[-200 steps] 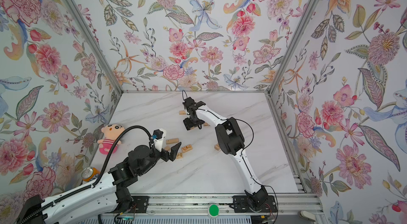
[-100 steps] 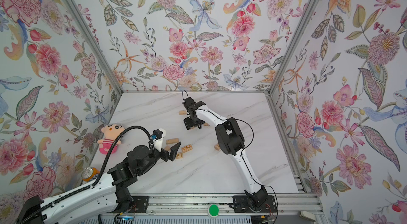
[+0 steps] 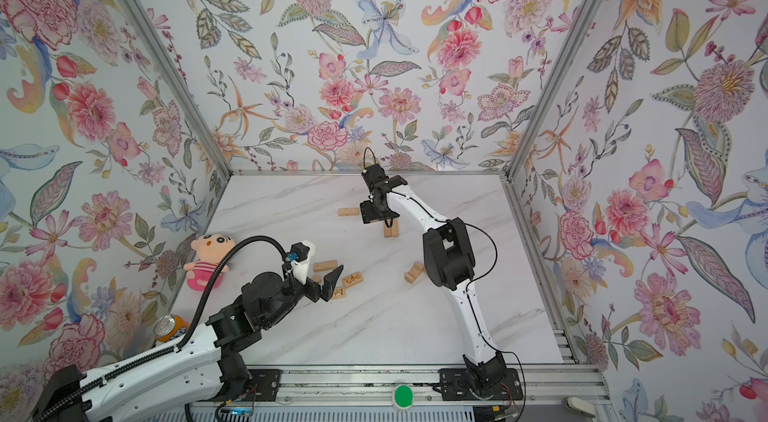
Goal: Build the wood block tower
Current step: 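Carry the held block over blocks 72 and 15 and lower it onto them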
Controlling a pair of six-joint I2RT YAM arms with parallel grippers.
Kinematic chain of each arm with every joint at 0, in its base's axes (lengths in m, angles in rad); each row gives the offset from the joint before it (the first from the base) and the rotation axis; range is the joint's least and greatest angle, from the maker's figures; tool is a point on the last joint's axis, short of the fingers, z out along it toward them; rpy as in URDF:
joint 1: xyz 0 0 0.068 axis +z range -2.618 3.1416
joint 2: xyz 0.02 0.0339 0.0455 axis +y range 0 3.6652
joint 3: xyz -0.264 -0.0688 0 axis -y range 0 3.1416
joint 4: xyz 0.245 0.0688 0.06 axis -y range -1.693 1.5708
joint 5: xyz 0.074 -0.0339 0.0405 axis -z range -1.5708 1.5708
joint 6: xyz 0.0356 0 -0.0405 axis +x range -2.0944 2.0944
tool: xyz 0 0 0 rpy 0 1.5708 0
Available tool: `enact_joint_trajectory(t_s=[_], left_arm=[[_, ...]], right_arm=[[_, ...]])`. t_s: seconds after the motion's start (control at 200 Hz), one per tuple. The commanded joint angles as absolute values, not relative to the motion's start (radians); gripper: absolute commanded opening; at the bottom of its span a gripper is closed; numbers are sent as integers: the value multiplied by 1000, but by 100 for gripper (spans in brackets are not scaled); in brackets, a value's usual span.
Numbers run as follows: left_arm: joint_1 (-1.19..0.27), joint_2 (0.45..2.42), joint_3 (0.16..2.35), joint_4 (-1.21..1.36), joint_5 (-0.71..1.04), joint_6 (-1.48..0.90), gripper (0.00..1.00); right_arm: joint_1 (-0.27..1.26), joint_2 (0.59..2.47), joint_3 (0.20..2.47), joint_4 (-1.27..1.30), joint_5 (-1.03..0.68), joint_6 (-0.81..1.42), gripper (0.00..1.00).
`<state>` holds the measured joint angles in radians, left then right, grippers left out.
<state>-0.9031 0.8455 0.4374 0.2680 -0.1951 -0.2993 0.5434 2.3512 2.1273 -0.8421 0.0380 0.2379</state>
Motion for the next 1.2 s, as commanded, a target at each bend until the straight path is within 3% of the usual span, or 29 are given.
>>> enact_joint_trajectory(t_s=[0.0,0.731,1.191], left_arm=[[-890,873,481,298,-206,-269,99],[-883,1032,550,359,-156,-236,99],[-875,1016,540,348,-181,-212,99]], right_arm=[[509,2330,2141,-861,39,277,67],[467,2409,2138,-860,1,327,68],[458,2437,2134,-862,0,332,69]])
